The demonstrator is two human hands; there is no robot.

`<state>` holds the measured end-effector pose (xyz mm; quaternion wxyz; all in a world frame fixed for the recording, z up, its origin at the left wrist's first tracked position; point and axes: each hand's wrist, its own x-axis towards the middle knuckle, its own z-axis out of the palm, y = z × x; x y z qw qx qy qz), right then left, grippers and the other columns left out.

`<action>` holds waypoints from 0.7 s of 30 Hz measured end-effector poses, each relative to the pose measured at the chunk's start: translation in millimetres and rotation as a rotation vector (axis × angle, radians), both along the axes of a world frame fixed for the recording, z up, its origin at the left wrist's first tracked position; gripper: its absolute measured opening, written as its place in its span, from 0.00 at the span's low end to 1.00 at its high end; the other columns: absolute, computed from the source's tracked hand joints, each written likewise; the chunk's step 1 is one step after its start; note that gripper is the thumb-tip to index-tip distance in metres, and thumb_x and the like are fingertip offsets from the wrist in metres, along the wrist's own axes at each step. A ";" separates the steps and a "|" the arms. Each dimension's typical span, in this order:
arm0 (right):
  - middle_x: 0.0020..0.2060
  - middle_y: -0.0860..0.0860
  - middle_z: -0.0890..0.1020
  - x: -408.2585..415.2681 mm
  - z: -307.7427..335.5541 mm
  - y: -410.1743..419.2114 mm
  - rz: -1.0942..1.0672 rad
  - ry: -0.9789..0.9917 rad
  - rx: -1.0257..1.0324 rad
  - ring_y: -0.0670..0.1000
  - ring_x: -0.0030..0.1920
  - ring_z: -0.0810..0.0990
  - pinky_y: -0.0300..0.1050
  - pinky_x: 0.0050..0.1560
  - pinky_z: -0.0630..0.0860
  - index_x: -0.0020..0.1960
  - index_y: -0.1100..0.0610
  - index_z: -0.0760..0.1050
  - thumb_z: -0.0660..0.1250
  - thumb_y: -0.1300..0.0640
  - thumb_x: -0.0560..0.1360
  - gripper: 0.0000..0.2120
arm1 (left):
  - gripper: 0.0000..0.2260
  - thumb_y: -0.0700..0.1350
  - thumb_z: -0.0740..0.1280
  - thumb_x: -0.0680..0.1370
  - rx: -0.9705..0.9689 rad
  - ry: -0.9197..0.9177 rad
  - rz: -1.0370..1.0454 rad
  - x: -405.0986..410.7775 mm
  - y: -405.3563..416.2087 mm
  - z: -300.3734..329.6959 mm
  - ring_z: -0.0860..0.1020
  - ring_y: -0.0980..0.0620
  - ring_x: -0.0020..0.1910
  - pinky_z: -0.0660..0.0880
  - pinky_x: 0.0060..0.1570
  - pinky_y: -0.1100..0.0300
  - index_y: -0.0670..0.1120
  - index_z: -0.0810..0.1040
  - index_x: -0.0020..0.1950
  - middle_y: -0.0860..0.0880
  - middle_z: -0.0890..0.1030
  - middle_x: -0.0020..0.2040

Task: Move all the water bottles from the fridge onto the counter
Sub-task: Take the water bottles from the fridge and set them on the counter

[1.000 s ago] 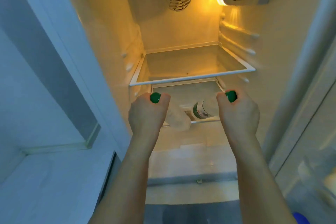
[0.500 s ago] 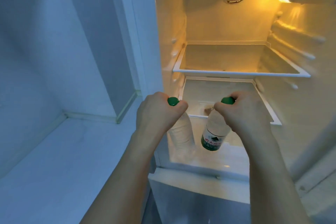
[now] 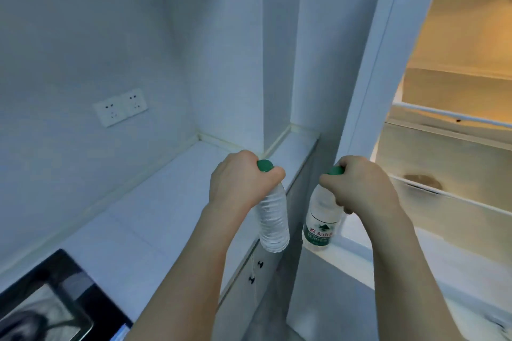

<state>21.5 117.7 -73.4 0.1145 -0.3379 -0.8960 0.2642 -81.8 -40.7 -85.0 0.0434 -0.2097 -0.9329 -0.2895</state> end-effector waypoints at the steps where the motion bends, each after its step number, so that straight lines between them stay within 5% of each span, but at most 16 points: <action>1: 0.29 0.54 0.82 -6.5 -0.4 -13.7 0.028 -0.008 -0.001 0.55 0.29 0.82 0.49 0.39 0.80 0.39 0.58 0.73 0.65 0.53 0.67 0.08 | 0.17 0.56 0.65 0.67 0.001 -0.003 0.026 -2.3 -16.4 -1.1 0.78 0.44 0.30 0.67 0.30 0.60 0.46 0.64 0.30 0.48 0.71 0.27; 5: 0.31 0.55 0.82 -29.4 -3.6 -69.9 0.116 0.007 -0.003 0.55 0.27 0.82 0.50 0.38 0.81 0.40 0.58 0.73 0.65 0.54 0.67 0.08 | 0.17 0.56 0.66 0.68 -0.030 0.025 0.127 -12.2 -81.8 -5.2 0.69 0.48 0.28 0.63 0.28 0.60 0.45 0.64 0.31 0.50 0.68 0.27; 21: 0.32 0.54 0.81 -123.8 -24.9 -244.9 0.626 -0.053 -0.043 0.56 0.32 0.82 0.48 0.40 0.79 0.42 0.55 0.75 0.66 0.53 0.68 0.07 | 0.18 0.56 0.66 0.68 -0.022 -0.069 0.626 -11.0 -279.3 -30.1 0.68 0.48 0.29 0.63 0.29 0.60 0.44 0.65 0.30 0.50 0.69 0.28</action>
